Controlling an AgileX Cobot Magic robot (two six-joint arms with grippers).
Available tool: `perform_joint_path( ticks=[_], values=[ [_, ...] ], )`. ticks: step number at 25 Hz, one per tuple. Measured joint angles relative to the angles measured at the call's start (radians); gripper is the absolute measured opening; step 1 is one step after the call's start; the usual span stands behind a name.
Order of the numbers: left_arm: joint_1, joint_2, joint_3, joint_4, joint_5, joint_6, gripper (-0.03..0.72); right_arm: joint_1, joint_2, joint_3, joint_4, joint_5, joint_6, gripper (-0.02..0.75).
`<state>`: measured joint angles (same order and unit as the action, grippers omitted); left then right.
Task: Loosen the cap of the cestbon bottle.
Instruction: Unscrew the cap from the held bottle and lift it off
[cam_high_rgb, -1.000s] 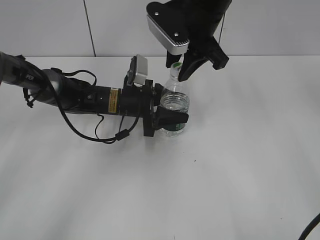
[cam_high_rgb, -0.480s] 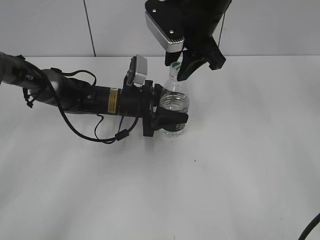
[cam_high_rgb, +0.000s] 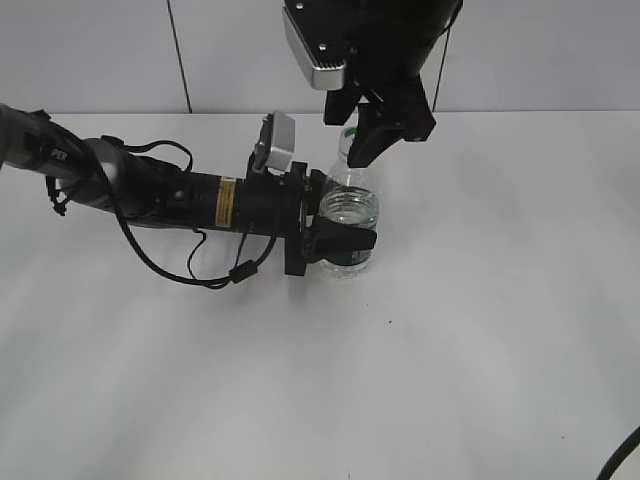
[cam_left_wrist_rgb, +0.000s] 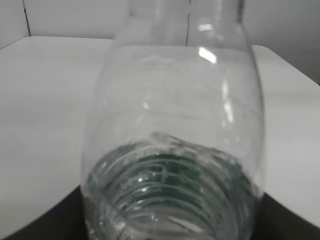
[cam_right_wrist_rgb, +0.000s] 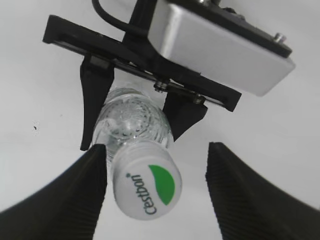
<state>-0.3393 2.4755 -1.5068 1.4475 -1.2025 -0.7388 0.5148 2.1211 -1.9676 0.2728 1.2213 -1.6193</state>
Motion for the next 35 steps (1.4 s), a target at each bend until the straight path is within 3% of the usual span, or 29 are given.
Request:
perform_joint_path(
  ticks=[15,27,35],
  values=[
    [0.0,0.0,0.0,0.0,0.0,-0.004,0.409,0.0,-0.076,0.0,0.042,0.0,0.61,0.485],
    [0.0,0.0,0.0,0.003,-0.003,-0.011,0.409,0.0,-0.085,0.0,-0.031,0.001,1.67,0.485],
    [0.0,0.0,0.0,0.001,-0.003,-0.014,0.409,0.0,-0.07,0.0,-0.041,0.001,1.873,0.485]
  ],
)
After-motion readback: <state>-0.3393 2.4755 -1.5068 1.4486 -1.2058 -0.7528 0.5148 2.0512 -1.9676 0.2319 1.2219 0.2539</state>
